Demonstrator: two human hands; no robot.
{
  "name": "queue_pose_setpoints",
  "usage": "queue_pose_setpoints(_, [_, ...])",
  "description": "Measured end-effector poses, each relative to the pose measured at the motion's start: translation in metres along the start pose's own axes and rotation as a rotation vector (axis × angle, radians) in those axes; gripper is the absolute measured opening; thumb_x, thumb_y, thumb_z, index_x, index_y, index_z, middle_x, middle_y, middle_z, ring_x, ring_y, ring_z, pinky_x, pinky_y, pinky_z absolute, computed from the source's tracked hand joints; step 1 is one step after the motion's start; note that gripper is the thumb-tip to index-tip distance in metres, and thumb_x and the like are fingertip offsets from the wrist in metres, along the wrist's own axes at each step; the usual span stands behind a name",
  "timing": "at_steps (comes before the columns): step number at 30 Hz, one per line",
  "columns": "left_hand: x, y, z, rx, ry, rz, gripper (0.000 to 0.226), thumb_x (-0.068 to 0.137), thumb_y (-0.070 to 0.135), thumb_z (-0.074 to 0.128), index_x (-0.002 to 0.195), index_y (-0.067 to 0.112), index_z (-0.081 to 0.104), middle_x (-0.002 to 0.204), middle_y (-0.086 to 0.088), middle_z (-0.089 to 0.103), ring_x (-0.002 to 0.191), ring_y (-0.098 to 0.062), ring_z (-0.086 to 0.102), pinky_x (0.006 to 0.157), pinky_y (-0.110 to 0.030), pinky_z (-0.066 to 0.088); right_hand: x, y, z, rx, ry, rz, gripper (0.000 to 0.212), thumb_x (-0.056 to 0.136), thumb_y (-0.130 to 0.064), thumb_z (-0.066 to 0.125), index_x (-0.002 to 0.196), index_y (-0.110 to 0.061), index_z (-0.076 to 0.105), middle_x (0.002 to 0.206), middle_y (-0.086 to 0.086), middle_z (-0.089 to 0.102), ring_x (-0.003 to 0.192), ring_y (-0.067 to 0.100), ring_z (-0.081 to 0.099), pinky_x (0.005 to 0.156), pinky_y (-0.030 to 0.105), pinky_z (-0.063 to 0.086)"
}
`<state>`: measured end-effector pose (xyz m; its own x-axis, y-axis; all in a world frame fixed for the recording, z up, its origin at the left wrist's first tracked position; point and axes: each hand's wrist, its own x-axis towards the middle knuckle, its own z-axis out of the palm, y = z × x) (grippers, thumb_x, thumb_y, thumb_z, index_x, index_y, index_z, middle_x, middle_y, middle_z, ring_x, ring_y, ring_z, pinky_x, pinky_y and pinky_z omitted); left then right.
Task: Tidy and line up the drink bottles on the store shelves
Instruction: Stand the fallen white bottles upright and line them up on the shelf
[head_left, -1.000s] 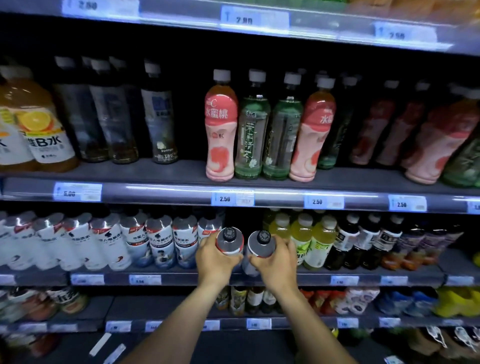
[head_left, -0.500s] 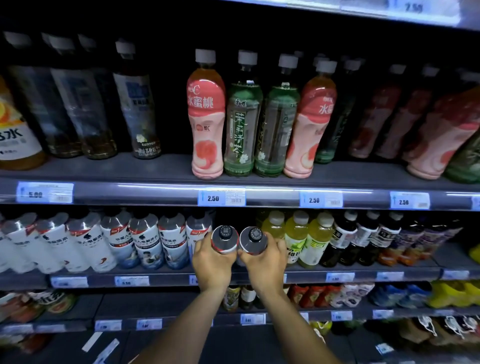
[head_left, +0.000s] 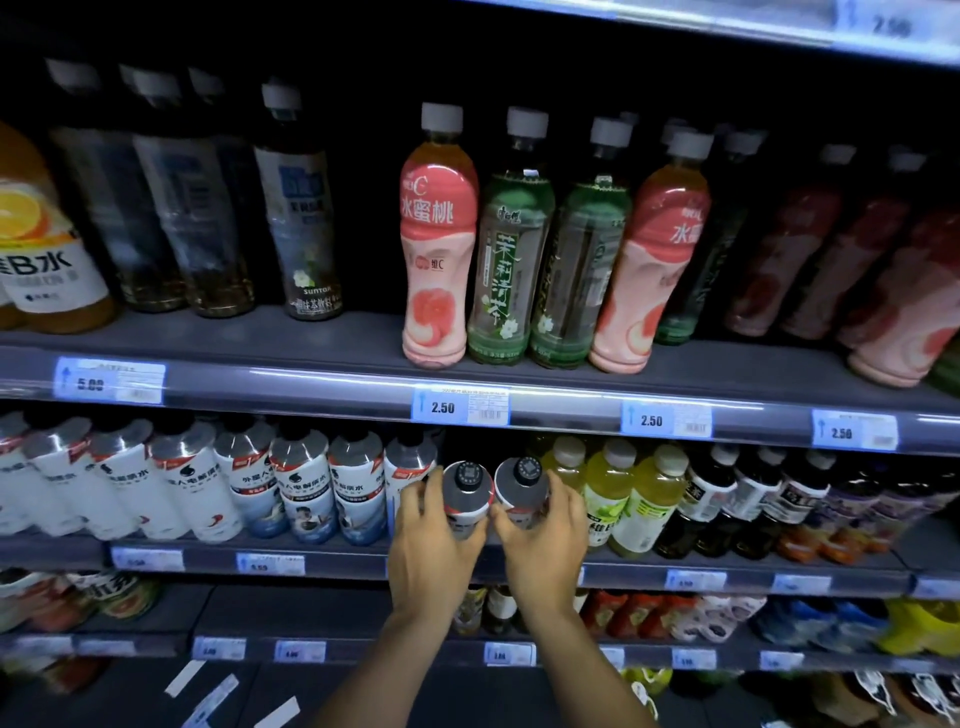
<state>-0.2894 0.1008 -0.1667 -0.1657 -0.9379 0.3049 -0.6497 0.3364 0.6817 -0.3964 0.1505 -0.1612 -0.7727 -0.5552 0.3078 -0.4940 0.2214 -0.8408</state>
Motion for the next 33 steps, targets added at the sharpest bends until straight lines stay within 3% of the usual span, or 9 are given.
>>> queue_pose_setpoints(5, [0.002,-0.011,0.001,-0.007,-0.011,0.038,0.081,0.078,0.053,0.077,0.148,0.031,0.043,0.124,0.003,0.054,0.111,-0.024,0.065,0.074,-0.034,0.057,0.0,0.004,0.004,0.026,0.0,-0.032,0.069,0.073,-0.024,0.09,0.134,-0.02,0.058,0.116,-0.011,0.051,0.108,-0.028,0.038,0.085,-0.009,0.027])
queue_pose_setpoints(9, [0.007,-0.017,0.005,-0.021,0.012,0.058,0.081,0.076,0.057,0.077,0.147,0.035,0.045,0.111,0.002,0.068,0.096,-0.024,0.071,0.066,-0.034,0.057,0.002,0.011,0.01,-0.005,0.047,-0.077,0.066,0.071,-0.022,0.092,0.129,-0.021,0.061,0.118,-0.006,0.056,0.1,-0.014,0.039,0.086,-0.009,0.028])
queue_pose_setpoints(12, [0.016,-0.022,0.007,-0.002,-0.054,0.02,0.082,0.08,0.069,0.061,0.151,0.039,0.034,0.064,0.0,0.068,0.056,-0.014,0.065,0.049,-0.03,0.05,0.006,0.018,0.014,-0.032,0.048,-0.146,0.065,0.072,-0.023,0.092,0.13,-0.022,0.063,0.116,-0.007,0.054,0.104,-0.007,0.048,0.084,0.0,0.037])
queue_pose_setpoints(14, [0.024,-0.021,0.007,0.052,-0.084,0.014,0.077,0.085,0.072,0.051,0.151,0.038,0.03,0.052,-0.001,0.06,0.045,-0.012,0.056,0.043,-0.028,0.041,0.01,0.021,0.017,-0.113,0.059,-0.163,0.064,0.073,-0.026,0.091,0.131,-0.019,0.065,0.112,-0.003,0.05,0.095,0.003,0.048,0.078,0.013,0.041])
queue_pose_setpoints(20, [0.042,-0.012,0.006,0.082,-0.187,-0.018,0.043,0.091,0.067,0.048,0.115,0.032,0.041,0.06,-0.004,0.062,0.057,-0.021,0.064,0.057,-0.036,0.055,0.021,0.021,0.018,-0.367,0.026,-0.131,0.054,0.078,-0.042,0.084,0.125,-0.022,0.066,0.093,-0.001,0.047,0.069,0.015,0.049,0.056,0.03,0.049])
queue_pose_setpoints(23, [0.044,-0.012,0.001,0.038,-0.275,-0.021,0.036,0.092,0.061,0.053,0.108,0.033,0.038,0.059,-0.002,0.059,0.054,-0.014,0.06,0.056,-0.035,0.052,0.022,0.017,0.014,-0.466,-0.042,-0.091,0.058,0.085,-0.052,0.073,0.135,-0.027,0.056,0.097,0.002,0.059,0.076,0.022,0.062,0.059,0.033,0.05])
queue_pose_setpoints(26, [0.042,-0.014,-0.006,-0.056,-0.355,-0.021,0.039,0.092,0.054,0.059,0.117,0.034,0.037,0.06,-0.006,0.065,0.054,-0.014,0.063,0.061,-0.039,0.054,0.022,0.016,0.011,-0.478,-0.159,-0.065,0.066,0.09,-0.055,0.065,0.145,-0.032,0.038,0.098,0.0,0.067,0.084,0.021,0.067,0.064,0.032,0.051])
queue_pose_setpoints(29, [0.038,-0.017,-0.014,-0.125,-0.363,-0.042,0.064,0.09,0.051,0.062,0.141,0.038,0.026,0.063,-0.004,0.069,0.059,-0.014,0.066,0.064,-0.039,0.054,0.02,0.015,0.009,-0.458,-0.235,-0.036,0.076,0.089,-0.056,0.064,0.149,-0.034,0.022,0.097,-0.003,0.067,0.085,0.02,0.067,0.065,0.035,0.052])
queue_pose_setpoints(33, [0.029,-0.019,-0.036,-0.135,-0.379,-0.017,0.075,0.092,0.049,0.061,0.154,0.036,0.02,0.062,0.0,0.066,0.061,-0.009,0.064,0.06,-0.03,0.05,0.02,0.005,0.001,-0.383,-0.26,-0.009,0.084,0.087,-0.053,0.068,0.154,-0.033,0.02,0.101,-0.005,0.063,0.088,0.017,0.062,0.07,0.034,0.052])
